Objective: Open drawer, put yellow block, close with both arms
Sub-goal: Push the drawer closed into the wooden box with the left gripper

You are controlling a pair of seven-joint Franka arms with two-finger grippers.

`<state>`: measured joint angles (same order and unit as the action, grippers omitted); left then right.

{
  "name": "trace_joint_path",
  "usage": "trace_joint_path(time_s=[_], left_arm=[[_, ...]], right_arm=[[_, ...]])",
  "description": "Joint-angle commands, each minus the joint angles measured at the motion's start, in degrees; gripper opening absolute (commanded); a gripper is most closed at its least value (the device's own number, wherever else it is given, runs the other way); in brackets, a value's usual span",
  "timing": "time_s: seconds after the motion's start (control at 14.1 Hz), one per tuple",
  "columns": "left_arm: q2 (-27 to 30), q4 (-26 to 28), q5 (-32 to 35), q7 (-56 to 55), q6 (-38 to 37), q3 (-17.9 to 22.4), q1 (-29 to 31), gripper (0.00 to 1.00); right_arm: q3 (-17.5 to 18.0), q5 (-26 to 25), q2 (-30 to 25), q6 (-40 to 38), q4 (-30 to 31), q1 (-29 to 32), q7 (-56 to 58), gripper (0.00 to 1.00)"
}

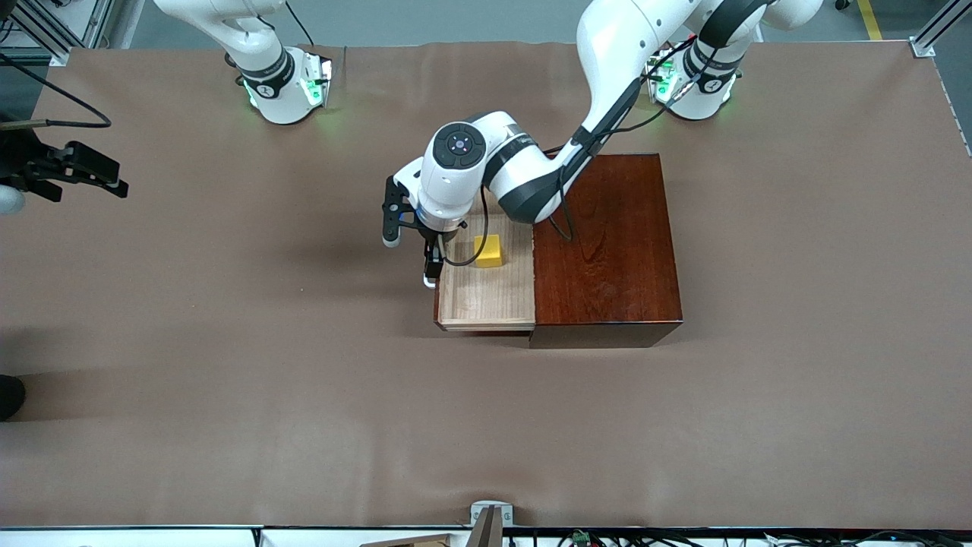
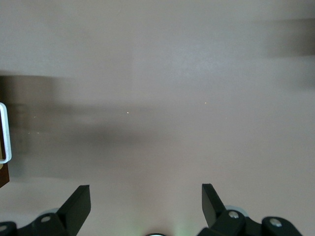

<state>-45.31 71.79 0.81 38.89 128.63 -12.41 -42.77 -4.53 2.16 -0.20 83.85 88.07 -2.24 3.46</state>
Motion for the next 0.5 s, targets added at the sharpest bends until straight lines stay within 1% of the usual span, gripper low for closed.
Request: trace_joint_path(time_s=[0.0, 0.14, 0.28, 0.42], left_arm=[[-0.57, -1.3, 1.38, 0.84, -1.79, 1.07, -0.38, 1.0], [-0.31, -1.3, 1.47, 0.75, -3.54, 1.07, -0.47, 1.0], [0.74, -1.47, 1.65, 0.66, -8.1, 1.51, -0.39, 1.0], [1.53, -1.65, 1.65, 0.58, -13.72, 2.56, -0.47, 1.0]], right_arm=[[0.22, -0.39, -0.68, 0.0, 0.35, 0.49, -0.74, 1.0], [0.4, -2.32, -0.68, 0.17, -0.09, 0.13, -1.09, 1.0], [0.66, -2.24, -0.59, -0.35, -2.19, -0.04, -1.09, 1.0], [0.66, -1.9, -0.59, -0.96, -2.46, 0.13, -1.18, 1.0]])
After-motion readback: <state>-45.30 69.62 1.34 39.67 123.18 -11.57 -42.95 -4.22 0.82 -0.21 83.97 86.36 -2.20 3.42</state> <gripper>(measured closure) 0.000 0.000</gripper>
